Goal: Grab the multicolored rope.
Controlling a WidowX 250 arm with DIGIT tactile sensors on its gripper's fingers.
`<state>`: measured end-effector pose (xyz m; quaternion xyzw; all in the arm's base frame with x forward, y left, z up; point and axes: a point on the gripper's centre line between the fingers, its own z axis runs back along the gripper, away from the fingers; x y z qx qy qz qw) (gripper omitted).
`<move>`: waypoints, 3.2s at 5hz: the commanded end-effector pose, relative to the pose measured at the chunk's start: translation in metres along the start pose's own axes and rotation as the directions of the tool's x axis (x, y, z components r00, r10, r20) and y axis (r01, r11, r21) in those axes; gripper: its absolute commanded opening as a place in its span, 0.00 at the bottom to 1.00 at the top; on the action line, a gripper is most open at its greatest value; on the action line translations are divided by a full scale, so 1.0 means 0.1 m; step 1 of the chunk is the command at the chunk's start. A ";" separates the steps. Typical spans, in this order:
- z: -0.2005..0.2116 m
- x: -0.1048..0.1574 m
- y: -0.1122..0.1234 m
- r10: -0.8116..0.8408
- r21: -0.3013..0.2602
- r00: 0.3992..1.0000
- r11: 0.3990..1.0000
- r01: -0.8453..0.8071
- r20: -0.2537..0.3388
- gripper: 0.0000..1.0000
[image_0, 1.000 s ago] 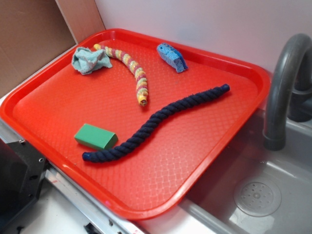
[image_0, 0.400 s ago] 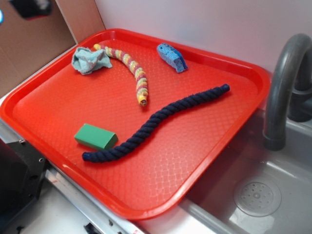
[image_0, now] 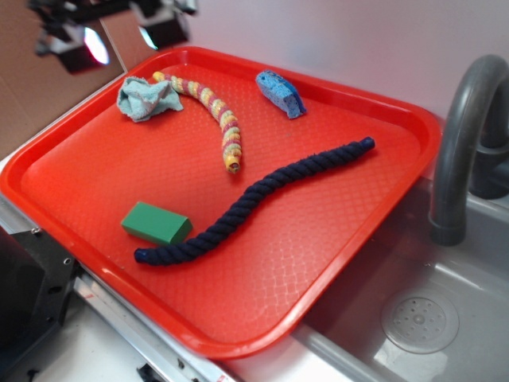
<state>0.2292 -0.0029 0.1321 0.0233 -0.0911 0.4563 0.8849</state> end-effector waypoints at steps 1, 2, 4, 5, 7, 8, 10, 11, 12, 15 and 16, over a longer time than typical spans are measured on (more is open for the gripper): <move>-0.28 0.35 -0.22 0.152 -0.001 0.986 0.988 -0.152 0.072 1.00; -0.40 0.14 -0.30 0.138 0.037 0.985 0.989 -0.142 0.108 1.00; -0.82 0.01 -0.36 0.074 0.042 0.996 0.996 -0.076 0.048 1.00; -1.12 0.12 -0.39 0.040 0.019 0.999 0.999 -0.040 0.002 1.00; -1.29 0.24 -0.42 0.007 0.004 1.000 1.000 -0.007 -0.010 0.73; -1.32 0.27 -0.42 0.010 0.003 1.000 1.000 -0.010 -0.003 0.00; -1.14 0.47 -0.44 -0.036 0.064 0.999 0.997 0.034 0.040 0.00; -0.73 0.57 -0.41 -0.219 0.035 0.975 0.975 0.220 -0.037 0.00; -0.29 0.62 -0.33 -0.447 -0.040 0.887 0.894 0.445 -0.113 0.00; 0.67 0.43 0.23 -0.634 -0.148 0.773 0.768 0.623 -0.034 0.00; 0.67 0.35 0.23 -0.632 -0.130 0.773 0.772 0.623 -0.052 0.00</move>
